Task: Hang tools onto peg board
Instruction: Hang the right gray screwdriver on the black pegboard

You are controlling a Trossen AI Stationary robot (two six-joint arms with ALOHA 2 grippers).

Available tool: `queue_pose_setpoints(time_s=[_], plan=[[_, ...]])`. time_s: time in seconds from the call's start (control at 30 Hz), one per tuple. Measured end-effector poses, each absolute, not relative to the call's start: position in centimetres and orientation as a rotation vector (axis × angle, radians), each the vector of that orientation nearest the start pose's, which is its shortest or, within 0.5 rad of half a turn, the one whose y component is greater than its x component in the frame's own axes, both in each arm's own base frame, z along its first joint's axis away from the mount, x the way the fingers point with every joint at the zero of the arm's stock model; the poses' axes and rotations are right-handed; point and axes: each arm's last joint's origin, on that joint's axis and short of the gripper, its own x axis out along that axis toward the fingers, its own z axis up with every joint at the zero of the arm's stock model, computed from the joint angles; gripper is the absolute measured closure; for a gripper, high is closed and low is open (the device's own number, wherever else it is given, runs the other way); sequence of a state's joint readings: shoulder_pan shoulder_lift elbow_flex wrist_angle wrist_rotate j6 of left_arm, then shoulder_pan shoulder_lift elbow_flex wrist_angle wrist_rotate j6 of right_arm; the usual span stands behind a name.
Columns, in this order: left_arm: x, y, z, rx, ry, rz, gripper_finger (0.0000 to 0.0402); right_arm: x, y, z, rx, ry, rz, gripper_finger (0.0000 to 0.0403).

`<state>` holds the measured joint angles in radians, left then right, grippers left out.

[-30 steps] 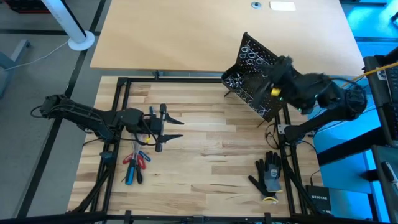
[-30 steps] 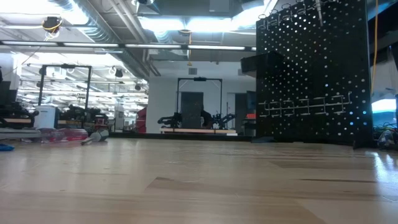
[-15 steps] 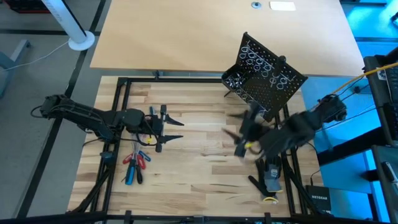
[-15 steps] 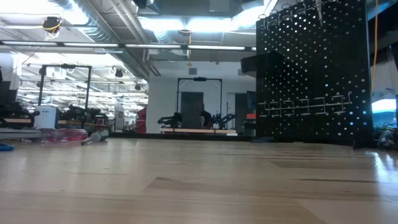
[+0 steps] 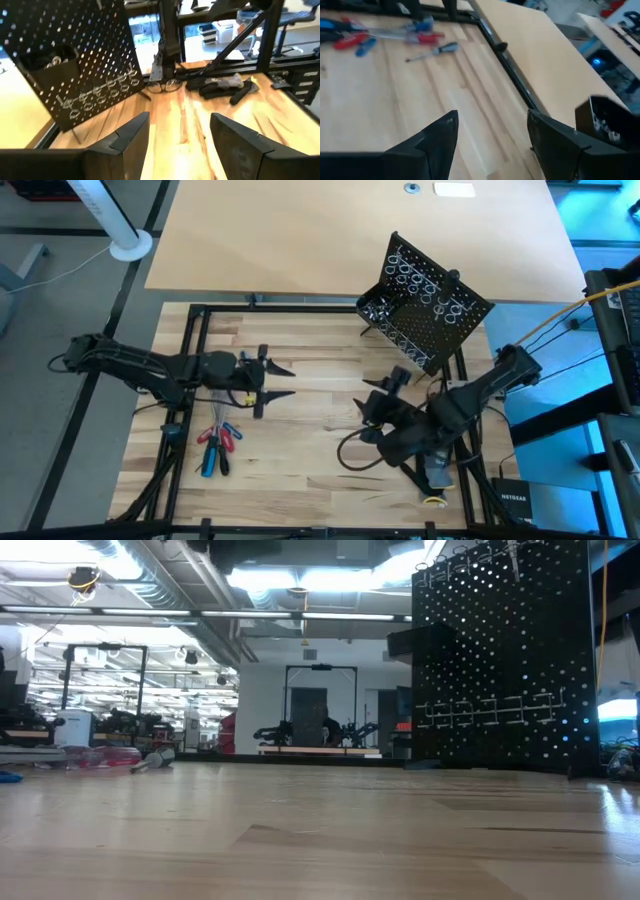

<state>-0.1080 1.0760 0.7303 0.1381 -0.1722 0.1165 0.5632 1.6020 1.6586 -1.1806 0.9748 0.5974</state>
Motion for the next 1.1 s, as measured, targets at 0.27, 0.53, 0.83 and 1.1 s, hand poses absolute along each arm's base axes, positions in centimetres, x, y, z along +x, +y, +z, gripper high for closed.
queue_pose_setpoints(time_s=[0.27,0.53,0.83,1.1], plan=[[23.8,-1.0,28.3,0.107,0.282,0.099,0.0202,25.9,13.4,29.9,-0.173,0.707,-0.678,0.0166],[23.1,-0.8,26.4,-0.034,0.467,0.138,0.0202,26.9,14.3,22.6,0.022,0.589,-0.57,0.0166],[19.6,-0.9,21.9,-0.371,0.917,0.41,0.0202,27.1,14.6,18.3,0.129,0.486,-0.389,0.0166],[18.2,1.4,21.4,-0.51,0.915,0.792,0.0201,27.2,14.7,18.6,0.1,0.476,-0.387,0.0166]])
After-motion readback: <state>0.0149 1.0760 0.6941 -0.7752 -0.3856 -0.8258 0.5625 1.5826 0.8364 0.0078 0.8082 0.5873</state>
